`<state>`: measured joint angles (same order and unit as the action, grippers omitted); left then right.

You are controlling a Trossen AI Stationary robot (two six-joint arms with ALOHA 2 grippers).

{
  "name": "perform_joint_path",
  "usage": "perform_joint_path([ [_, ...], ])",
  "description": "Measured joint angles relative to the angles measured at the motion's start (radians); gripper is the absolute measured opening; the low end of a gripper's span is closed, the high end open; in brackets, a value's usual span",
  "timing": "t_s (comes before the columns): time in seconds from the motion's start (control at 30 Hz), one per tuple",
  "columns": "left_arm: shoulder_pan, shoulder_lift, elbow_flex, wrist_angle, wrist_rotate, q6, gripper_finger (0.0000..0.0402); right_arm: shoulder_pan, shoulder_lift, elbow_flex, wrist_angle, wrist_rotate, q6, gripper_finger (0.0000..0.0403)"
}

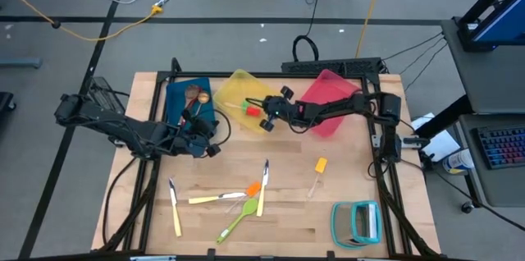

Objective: Pick & Place Kitchen Items
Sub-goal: Put the green spatula into the yellow bin, then put the yellow spatula into the yellow bin

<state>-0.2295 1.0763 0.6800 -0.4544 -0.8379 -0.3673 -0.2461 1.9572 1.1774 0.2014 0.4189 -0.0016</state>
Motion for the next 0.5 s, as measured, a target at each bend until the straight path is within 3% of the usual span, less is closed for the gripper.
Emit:
perform_joint_path([
  [0.1,0.000,0.000,0.000,-0.010,0.001,-0.002,0.0017,-0.007,0.018,0.002,0.042,-0.050,0.001,0.0050],
  [0.5,0.000,0.000,0.000,-0.039,0.037,-0.034,0.0017,0.005,0.017,0.000,0.163,-0.056,-0.024,0.0127],
])
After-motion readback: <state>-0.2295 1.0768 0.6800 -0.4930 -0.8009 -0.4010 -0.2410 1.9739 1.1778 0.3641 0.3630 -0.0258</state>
